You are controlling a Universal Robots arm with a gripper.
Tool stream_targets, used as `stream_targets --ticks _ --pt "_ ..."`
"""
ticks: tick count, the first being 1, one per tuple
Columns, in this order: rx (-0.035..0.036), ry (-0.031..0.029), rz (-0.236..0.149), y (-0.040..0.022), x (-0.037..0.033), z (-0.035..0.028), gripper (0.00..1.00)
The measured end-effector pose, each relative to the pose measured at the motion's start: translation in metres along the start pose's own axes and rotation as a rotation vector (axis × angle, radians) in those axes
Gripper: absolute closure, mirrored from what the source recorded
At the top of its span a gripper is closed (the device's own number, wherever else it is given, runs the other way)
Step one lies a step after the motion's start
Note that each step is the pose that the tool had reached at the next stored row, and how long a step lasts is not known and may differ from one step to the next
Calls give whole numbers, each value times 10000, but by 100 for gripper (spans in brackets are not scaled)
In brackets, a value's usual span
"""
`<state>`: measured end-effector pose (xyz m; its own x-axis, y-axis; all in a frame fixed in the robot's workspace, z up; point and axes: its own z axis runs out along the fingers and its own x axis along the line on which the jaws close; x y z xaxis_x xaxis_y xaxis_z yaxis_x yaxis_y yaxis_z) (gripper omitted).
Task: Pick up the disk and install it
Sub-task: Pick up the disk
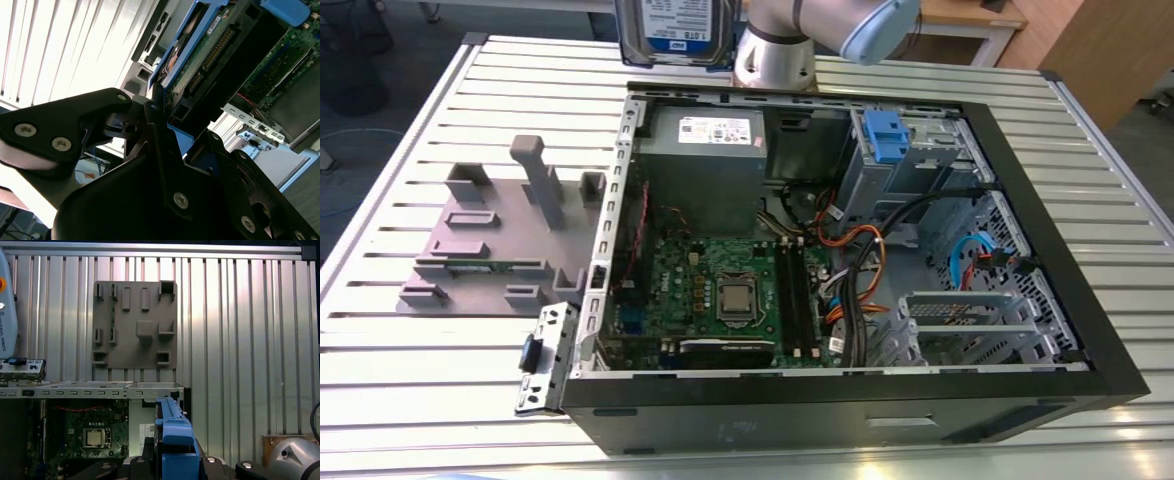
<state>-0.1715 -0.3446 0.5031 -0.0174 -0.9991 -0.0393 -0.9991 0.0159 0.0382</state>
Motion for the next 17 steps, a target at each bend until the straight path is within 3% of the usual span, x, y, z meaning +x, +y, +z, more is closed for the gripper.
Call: stream_targets --ticks 17 --pt "0 -1 0 -113 -2 -4 63"
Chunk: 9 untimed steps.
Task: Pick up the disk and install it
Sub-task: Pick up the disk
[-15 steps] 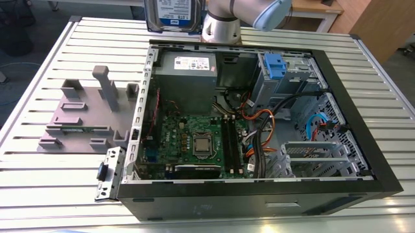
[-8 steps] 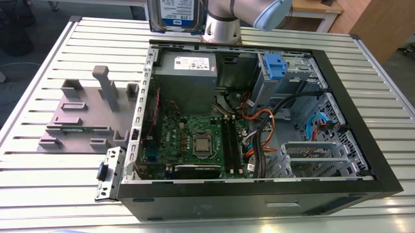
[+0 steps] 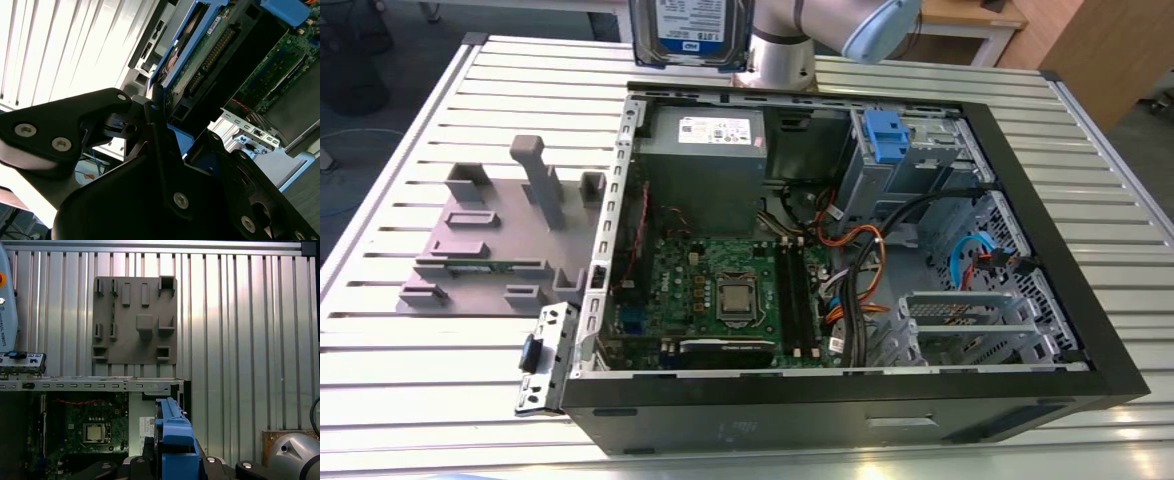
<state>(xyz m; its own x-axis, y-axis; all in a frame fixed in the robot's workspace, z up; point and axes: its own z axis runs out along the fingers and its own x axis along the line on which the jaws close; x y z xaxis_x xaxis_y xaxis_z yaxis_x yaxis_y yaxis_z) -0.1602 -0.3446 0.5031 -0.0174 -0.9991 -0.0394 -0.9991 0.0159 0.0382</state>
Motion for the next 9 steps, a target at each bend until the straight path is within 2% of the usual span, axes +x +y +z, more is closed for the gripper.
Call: stream_targets --ticks 9 --pt "0 0 1 -58 -1 -2 63"
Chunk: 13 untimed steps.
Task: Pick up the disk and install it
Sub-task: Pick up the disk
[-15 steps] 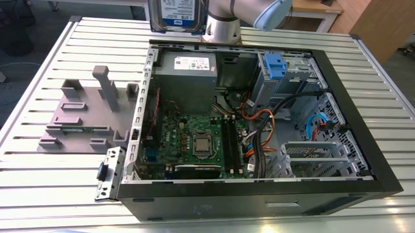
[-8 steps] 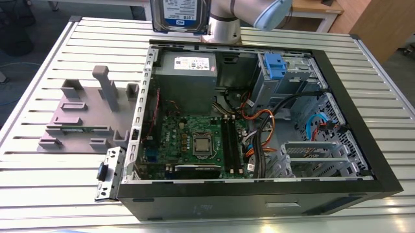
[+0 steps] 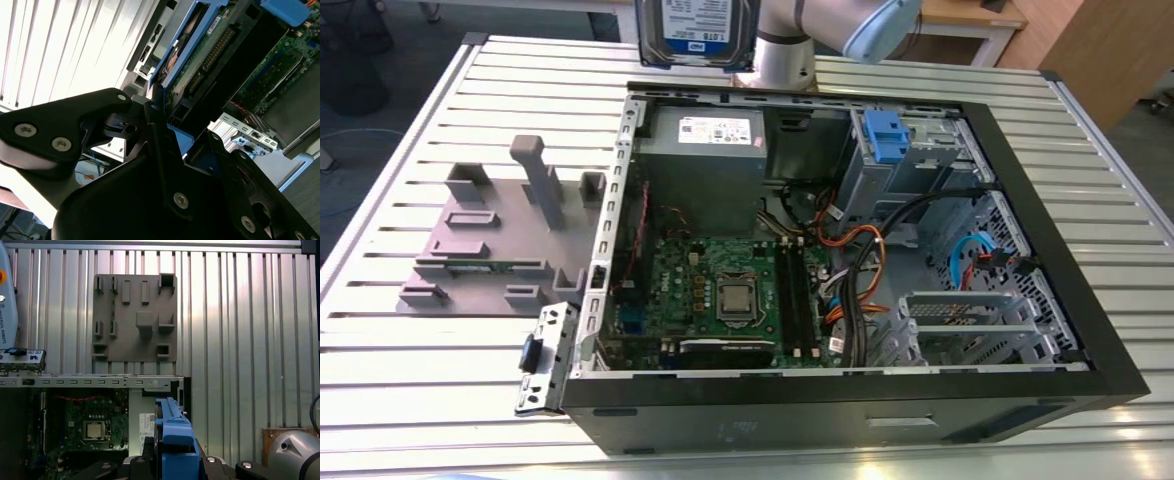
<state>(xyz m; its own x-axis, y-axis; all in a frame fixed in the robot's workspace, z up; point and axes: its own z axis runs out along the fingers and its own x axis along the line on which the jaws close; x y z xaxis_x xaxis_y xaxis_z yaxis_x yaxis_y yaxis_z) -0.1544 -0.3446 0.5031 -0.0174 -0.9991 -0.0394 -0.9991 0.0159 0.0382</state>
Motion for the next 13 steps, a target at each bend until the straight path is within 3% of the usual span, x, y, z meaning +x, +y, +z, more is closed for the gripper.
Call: stream_targets --ticks 13 --pt "-1 1 -1 -82 -2 -3 63"
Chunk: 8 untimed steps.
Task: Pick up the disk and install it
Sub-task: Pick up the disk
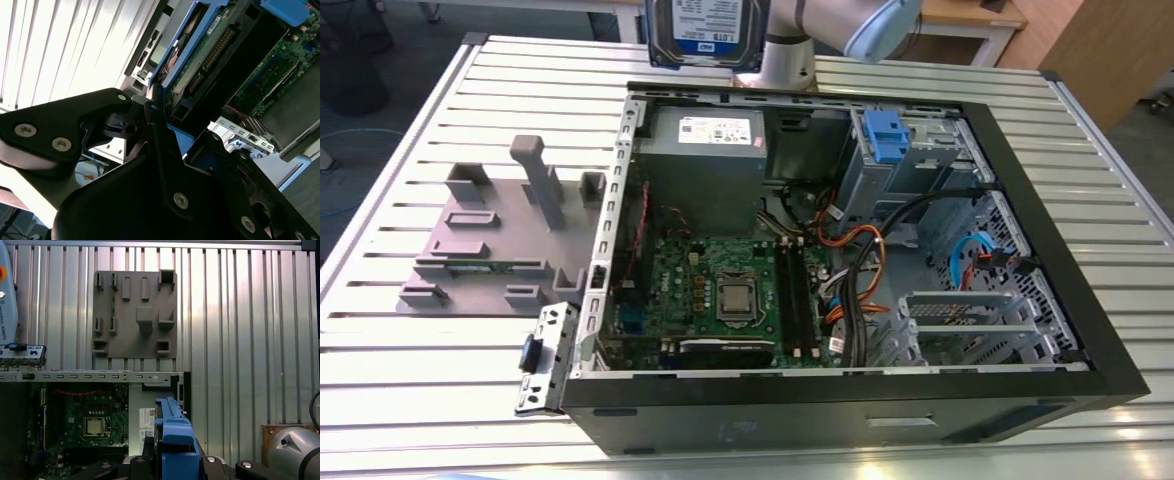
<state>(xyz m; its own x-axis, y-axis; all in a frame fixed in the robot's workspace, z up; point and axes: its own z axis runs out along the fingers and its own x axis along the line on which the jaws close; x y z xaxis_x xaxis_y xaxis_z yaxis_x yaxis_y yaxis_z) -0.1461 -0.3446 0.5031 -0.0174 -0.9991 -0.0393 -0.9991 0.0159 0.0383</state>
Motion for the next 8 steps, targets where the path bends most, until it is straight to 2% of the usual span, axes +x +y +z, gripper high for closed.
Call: stream_targets --ticks 8 --pt "1 -1 0 -50 -1 -1 63"
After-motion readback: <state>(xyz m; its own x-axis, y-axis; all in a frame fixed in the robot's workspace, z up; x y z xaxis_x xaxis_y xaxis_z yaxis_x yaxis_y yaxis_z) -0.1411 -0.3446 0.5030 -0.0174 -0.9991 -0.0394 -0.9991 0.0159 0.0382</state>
